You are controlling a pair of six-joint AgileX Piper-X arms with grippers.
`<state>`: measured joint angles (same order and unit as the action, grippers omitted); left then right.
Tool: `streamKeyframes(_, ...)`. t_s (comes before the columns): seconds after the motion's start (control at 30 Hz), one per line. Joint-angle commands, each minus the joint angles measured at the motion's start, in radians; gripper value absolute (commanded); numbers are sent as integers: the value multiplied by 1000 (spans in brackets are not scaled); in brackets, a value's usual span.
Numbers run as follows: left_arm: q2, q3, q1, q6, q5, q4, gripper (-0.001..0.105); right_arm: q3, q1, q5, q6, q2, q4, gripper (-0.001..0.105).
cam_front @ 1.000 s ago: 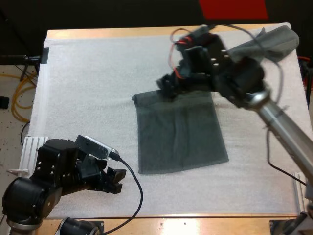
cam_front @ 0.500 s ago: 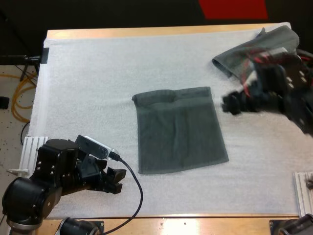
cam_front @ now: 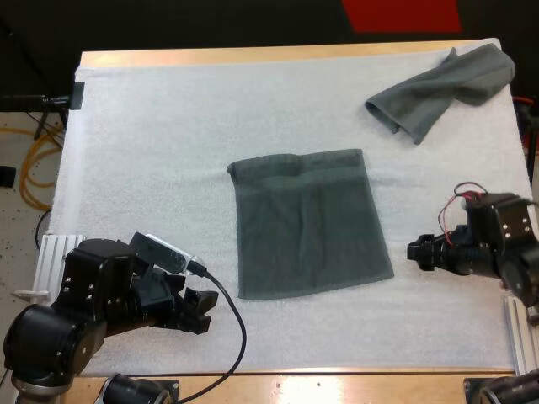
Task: Pick towel from pile fold and stack
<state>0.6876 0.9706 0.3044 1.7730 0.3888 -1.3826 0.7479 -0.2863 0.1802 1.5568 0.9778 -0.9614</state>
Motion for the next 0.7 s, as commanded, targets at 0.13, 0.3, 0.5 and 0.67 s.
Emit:
streamKeyframes(0.13,-1,1,7,3,21,-4,59,-133,75,161,-56,45,186,67)
streamKeyframes(0.3,-1,1,7,3,21,-4,59,-206,97,344,-100,132,295,67)
streamKeyframes(0.5,-1,1,7,3,21,-4,59,-215,97,387,-114,271,357,67)
streamKeyframes(0.67,-1,1,7,3,21,-4,59,-215,97,471,-126,374,415,67)
